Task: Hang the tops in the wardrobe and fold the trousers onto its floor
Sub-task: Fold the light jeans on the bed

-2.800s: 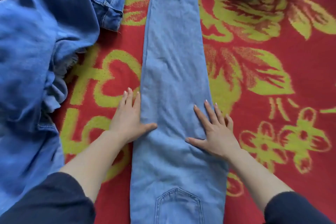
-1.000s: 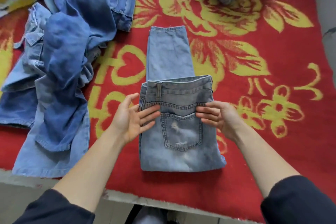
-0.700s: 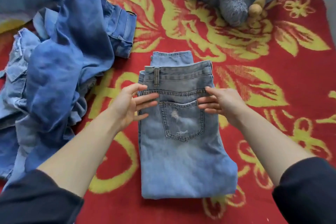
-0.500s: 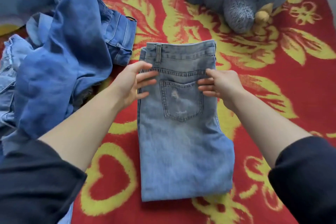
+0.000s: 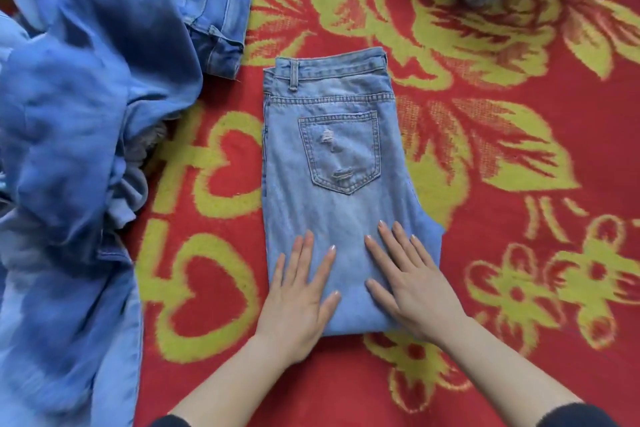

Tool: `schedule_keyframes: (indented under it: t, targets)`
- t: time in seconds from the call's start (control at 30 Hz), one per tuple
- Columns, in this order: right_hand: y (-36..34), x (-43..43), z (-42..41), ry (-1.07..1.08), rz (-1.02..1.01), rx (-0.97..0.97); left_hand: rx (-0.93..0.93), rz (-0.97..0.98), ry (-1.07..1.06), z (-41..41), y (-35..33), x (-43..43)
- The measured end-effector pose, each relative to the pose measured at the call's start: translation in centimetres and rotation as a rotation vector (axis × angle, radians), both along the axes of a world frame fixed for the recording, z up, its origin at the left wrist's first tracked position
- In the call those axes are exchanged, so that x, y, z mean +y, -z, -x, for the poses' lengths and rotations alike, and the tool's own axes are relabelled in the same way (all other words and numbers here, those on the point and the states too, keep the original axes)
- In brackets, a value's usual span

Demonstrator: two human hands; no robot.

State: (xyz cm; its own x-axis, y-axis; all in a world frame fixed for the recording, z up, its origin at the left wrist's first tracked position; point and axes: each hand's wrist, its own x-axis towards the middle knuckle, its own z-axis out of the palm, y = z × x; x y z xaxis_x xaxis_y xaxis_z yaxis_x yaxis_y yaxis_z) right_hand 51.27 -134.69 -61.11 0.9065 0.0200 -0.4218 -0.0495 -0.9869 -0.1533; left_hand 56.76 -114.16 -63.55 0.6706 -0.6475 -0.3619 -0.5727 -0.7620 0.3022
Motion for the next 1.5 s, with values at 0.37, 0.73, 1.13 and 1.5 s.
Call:
schedule_keyframes:
  t: [0.37, 0.73, 1.13, 1.5]
  targets:
    - [-0.8, -1.1, 3.7, -0.251, 0.064, 0.067, -0.071, -0.100, 0.191, 1.6, -1.6, 2.7]
    - [-5.2, -0.8, 4.7, 0.114, -0.356, 0.362, 0.495, -0.202, 0.162, 3.1, -6.7, 2.6]
    - [-7.7, -1.1, 9.3, 0.439, -0.557, 0.993, 1.414, -0.066, -0.358, 8.5, -9.6, 4.2]
    - [-8.6, -5.3, -1.5, 0.559, -0.756, 0.465, 0.883, 0.310, -0.500, -3.1, -10.4, 1.8]
